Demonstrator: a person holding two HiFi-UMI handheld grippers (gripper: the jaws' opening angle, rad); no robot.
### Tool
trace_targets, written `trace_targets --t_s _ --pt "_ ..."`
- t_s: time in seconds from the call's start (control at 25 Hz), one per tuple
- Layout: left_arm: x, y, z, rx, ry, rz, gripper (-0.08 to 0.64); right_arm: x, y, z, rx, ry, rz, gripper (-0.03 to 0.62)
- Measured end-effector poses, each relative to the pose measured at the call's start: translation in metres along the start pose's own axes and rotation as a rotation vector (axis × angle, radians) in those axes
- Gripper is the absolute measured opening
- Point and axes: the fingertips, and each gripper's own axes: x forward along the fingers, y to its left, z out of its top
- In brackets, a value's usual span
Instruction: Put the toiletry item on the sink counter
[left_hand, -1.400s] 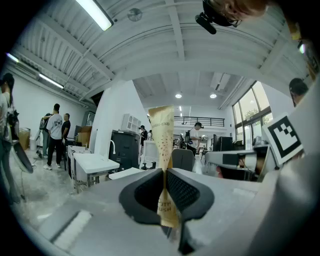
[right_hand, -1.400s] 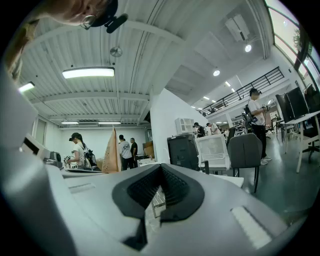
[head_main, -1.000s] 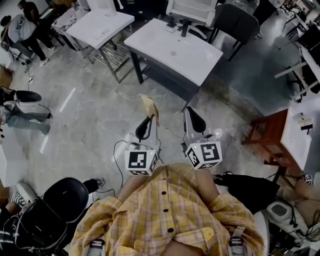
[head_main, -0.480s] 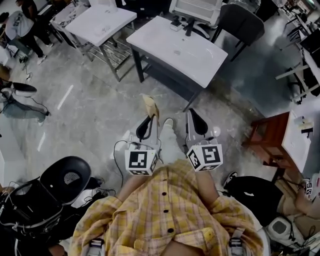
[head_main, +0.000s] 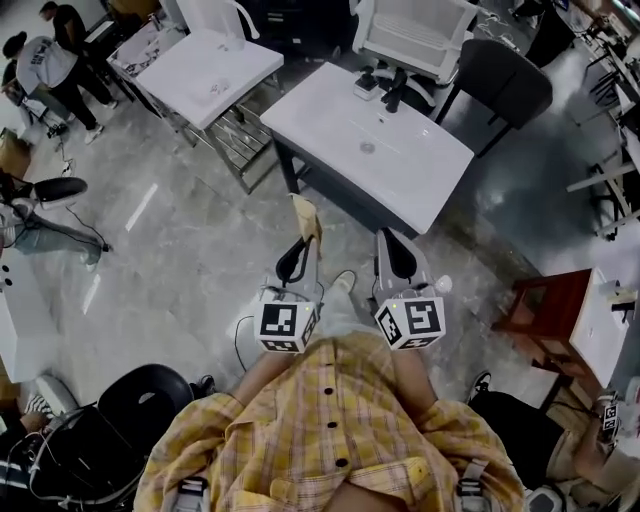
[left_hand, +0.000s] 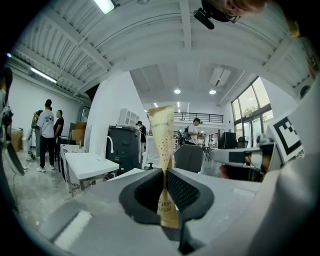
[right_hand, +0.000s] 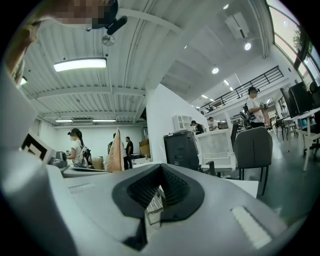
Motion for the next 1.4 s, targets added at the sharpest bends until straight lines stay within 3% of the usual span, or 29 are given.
trace_targets --t_s 0.56,1.4 --pt "0.182 0.071 0.033 0.036 0.036 0.017 0.028 0.177 -0.090 0.024 0.000 0.004 0.019 0.002" --pt "0.282 0.107 0.034 0.068 0.118 -0.022 0.028 0.250 -0.137 0.013 0.078 0.040 -0.014 0.002"
